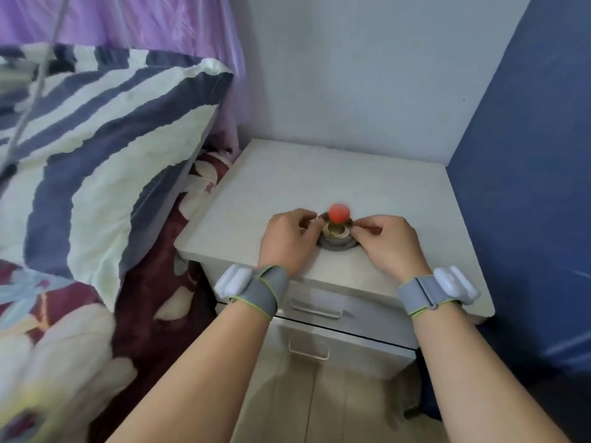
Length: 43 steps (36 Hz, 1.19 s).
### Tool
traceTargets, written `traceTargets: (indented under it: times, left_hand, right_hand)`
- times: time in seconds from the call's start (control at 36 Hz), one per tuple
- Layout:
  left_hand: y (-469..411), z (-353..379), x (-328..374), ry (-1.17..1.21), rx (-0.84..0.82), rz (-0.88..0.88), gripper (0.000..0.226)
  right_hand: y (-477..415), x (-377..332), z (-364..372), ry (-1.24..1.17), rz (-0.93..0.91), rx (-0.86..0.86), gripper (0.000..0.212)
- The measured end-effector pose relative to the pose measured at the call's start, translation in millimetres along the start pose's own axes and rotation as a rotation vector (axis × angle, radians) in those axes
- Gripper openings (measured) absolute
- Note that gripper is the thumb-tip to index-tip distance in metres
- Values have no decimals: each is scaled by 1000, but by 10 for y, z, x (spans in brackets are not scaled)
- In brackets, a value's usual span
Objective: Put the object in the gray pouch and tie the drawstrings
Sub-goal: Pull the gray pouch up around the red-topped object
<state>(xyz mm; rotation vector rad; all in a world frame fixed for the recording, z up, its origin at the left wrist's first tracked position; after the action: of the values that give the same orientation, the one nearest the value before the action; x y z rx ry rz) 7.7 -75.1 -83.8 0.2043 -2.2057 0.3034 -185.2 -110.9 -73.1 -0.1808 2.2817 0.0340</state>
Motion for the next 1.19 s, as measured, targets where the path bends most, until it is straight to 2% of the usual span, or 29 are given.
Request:
traceTargets:
  times: [0.22, 0.39, 0.64, 0.78, 0.92, 1.19]
  left_hand:
    - [233, -51, -3, 5, 25, -38, 10]
    - [256, -96, 16, 17, 39, -38, 19]
    - [286, -136, 24, 15, 4, -51, 16]
    - [290, -141, -4, 38, 2, -65, 12]
    - [305, -140, -6, 50, 7, -59, 10]
    - [288, -135, -25, 115, -22, -72, 7]
  right_hand:
    - [280, 2, -9, -21, -16, 75, 16]
    - [282, 10, 20, -22, -44, 67, 15]
    - [289, 3, 46, -61, -49, 12, 18]
    - [266, 69, 29, -71, 0, 69, 25]
    - [305, 19, -8, 15, -15, 112, 20]
    - [305, 74, -31, -29, 10, 156, 14]
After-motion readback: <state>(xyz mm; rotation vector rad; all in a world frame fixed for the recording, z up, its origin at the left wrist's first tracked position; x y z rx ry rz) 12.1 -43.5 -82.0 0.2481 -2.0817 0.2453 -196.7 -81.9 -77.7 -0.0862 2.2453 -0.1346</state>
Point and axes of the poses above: each hand's wrist, its own y-axis away from the middle knuckle, its own z-axis out of the palm, x = y × z, the point moved 10 cm from there along -y, towards the middle knuckle, and after that the axes turned 4 degrees about -x, right-handed, at the moved point
